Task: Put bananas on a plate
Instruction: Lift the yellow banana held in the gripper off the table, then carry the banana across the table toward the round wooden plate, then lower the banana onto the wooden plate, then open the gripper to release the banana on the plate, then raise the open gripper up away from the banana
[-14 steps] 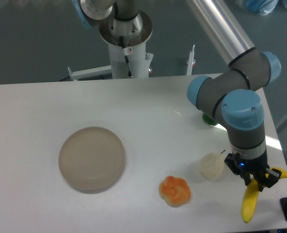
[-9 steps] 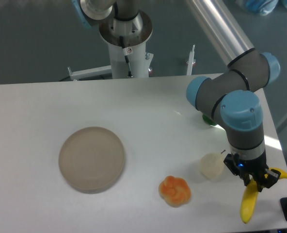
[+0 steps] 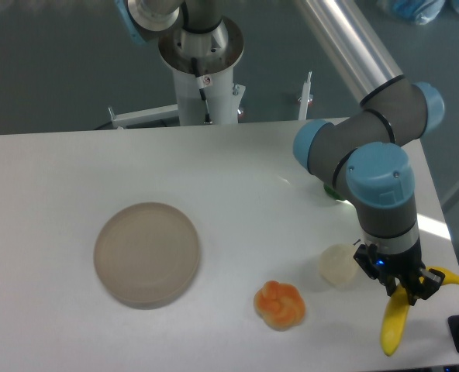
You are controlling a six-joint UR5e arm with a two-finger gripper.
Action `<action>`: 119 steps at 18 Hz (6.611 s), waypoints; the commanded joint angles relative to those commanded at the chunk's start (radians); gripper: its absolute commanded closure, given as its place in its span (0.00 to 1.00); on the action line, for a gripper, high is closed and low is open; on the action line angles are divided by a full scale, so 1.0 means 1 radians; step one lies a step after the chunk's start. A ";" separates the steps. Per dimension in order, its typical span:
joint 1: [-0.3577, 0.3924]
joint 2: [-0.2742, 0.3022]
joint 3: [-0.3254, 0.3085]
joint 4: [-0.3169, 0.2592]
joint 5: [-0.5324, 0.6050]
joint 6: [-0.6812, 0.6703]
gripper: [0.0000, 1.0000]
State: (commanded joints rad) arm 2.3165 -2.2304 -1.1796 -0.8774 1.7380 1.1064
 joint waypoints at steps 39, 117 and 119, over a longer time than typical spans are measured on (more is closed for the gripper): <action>-0.502 0.304 -0.577 -0.095 0.026 -0.838 0.63; -0.092 0.347 -0.488 -0.066 0.081 0.011 0.00; -0.056 0.353 -0.485 -0.066 0.051 0.094 0.00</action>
State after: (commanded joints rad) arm 2.2608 -1.8776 -1.6644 -0.9434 1.7889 1.2007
